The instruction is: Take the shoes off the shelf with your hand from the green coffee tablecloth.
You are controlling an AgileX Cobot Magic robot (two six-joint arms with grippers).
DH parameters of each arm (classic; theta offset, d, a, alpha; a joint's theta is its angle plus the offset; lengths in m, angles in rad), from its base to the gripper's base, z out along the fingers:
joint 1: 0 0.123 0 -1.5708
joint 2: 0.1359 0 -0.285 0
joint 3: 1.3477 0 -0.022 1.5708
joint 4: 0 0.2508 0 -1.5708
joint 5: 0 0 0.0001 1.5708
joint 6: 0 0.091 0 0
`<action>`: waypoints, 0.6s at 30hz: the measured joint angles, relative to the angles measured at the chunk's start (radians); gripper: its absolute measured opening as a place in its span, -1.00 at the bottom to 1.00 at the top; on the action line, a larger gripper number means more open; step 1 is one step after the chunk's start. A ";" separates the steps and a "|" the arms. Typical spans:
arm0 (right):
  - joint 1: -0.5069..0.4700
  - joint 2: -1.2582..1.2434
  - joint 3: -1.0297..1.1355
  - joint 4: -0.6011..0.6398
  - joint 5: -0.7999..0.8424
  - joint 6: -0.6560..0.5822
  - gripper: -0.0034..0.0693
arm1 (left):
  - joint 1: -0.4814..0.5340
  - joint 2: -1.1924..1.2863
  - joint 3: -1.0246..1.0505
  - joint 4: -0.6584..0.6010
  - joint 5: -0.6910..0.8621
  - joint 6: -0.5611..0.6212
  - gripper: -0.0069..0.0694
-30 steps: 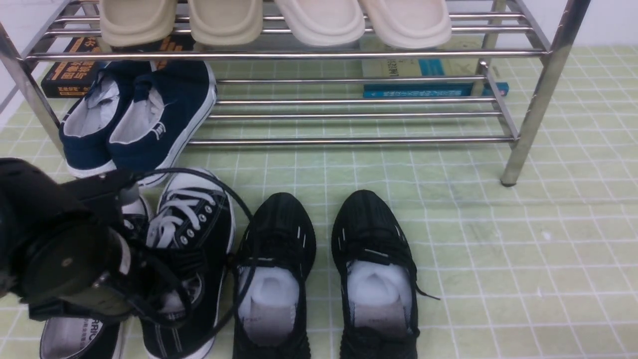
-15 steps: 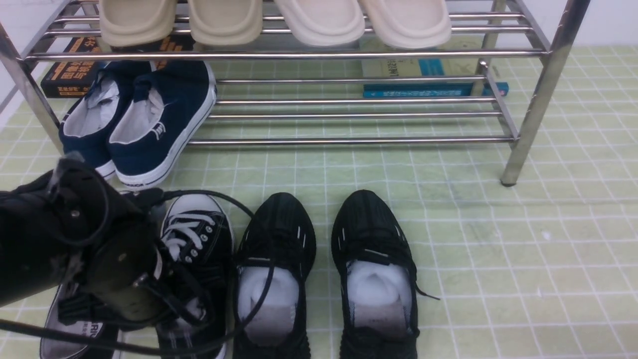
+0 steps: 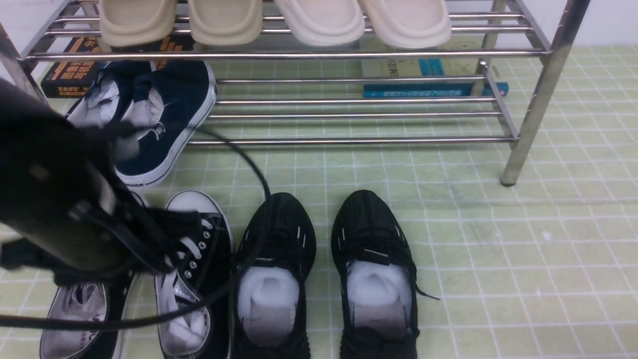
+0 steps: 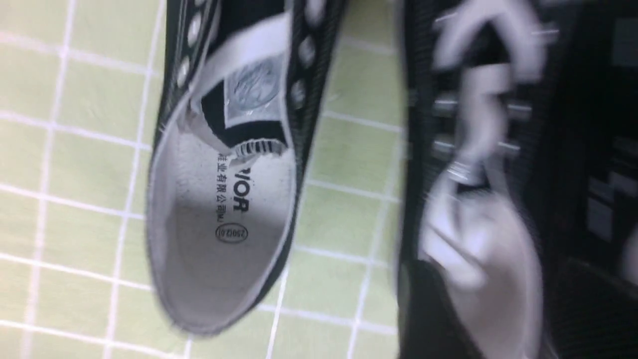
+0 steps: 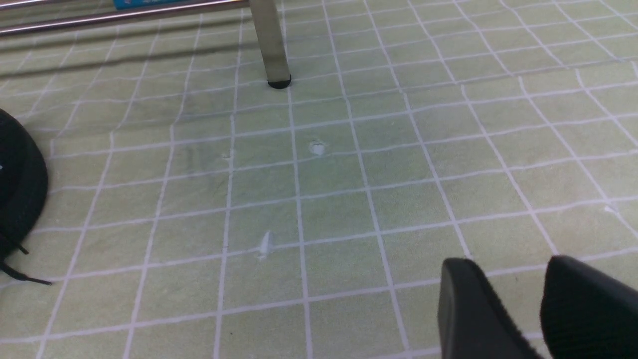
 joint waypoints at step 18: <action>0.000 0.000 0.000 0.000 0.000 0.000 -0.25 | 0.000 -0.669 0.132 -0.253 -0.095 0.349 -0.82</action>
